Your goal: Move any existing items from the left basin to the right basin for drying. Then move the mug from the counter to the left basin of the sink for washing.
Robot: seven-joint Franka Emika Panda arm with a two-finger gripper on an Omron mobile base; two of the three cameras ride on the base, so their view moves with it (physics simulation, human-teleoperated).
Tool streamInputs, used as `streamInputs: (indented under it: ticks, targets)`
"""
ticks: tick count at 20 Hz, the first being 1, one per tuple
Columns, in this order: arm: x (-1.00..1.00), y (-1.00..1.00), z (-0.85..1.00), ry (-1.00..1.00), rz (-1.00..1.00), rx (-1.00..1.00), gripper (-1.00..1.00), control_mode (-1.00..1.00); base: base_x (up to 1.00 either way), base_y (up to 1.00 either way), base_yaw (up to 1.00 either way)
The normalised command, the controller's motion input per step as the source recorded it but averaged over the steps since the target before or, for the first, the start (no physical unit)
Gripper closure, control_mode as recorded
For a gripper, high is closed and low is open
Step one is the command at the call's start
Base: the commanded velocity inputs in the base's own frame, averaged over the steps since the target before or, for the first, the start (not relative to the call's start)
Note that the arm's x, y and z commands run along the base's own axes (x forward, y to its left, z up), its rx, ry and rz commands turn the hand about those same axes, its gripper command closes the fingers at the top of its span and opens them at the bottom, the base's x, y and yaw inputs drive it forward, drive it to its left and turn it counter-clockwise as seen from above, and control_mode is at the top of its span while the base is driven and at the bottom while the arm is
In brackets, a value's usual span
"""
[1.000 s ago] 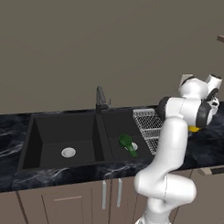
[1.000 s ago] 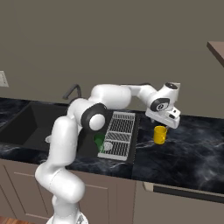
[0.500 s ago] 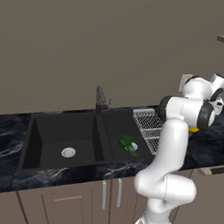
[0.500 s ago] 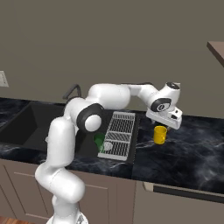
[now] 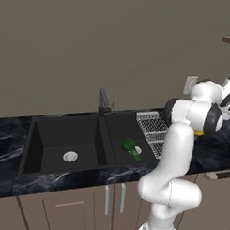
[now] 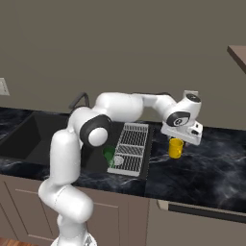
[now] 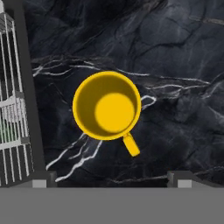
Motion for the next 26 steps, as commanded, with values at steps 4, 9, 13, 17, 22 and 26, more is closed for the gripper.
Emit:
streamInputs:
  ticks: [4, 9, 13, 17, 22, 26]
  targets:
    - [-0.10, -0.04, 0.00, -0.03, 0.15, 0.00, -1.00, -1.00, 0.00, 0.00, 0.00]
    - [-0.03, -0.08, 0.00, -0.03, 0.11, 0.00, -1.00, -1.00, 0.00, 0.00, 0.00]
    - [-0.01, -0.08, -0.03, -0.04, 0.09, 0.00, -1.00, -1.00, 0.00, 0.00, 0.00]
    - [0.00, -0.01, -0.16, -0.01, 0.08, 0.00, -1.00, -1.00, 0.00, 0.00, 0.00]
    - [0.00, 0.00, -0.26, 0.00, 0.06, 0.00, -1.00, -1.00, 0.00, 0.00, 0.00]
    - [0.00, -0.03, -0.08, 0.00, 0.05, 0.00, -1.00, -1.00, 0.00, 0.00, 0.00]
